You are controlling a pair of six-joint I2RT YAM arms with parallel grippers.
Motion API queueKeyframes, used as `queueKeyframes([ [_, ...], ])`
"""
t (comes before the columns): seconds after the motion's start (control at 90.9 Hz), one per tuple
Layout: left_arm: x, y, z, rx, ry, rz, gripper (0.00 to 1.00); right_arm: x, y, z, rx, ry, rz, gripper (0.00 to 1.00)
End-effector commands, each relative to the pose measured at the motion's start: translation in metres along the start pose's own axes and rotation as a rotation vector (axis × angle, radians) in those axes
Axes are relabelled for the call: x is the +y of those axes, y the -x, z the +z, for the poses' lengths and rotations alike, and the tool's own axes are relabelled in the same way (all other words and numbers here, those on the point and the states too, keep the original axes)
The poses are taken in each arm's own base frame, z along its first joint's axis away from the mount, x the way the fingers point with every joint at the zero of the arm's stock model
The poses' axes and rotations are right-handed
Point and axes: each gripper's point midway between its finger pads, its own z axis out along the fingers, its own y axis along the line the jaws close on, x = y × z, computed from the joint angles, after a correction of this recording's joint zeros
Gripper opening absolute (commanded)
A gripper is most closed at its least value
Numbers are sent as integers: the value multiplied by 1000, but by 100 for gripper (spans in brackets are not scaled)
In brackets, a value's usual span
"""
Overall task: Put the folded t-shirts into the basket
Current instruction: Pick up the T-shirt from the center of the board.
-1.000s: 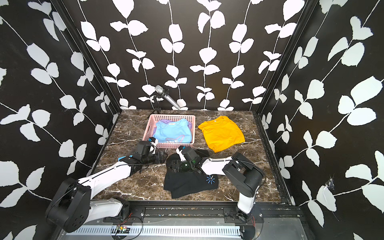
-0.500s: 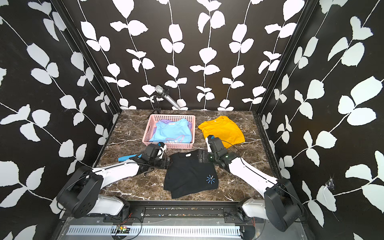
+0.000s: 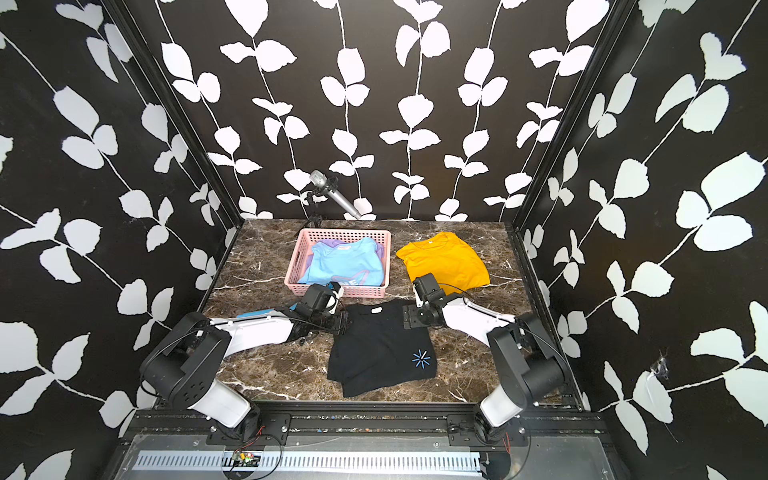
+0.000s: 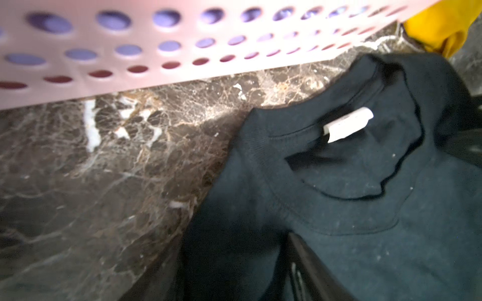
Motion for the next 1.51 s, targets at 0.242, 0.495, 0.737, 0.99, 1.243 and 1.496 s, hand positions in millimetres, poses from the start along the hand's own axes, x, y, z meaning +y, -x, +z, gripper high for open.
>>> queueKeyframes([
  [0.242,-6,-19,12,35,-63,-62,34,23,0,35,24,163,26,67],
  [0.495,5,-14,-6,8,18,-38,54,18,-4,30,15,142,22,64],
  [0.737,18,-29,-16,17,77,-25,67,16,-8,30,16,141,29,63],
  [0.99,8,-47,2,79,31,-36,55,18,-10,32,9,158,55,58],
  [1.243,-11,-33,8,18,-71,-80,18,26,-8,29,-61,226,104,30],
  [1.496,-30,-7,-14,-63,-142,-71,0,37,15,-6,-228,299,136,0],
])
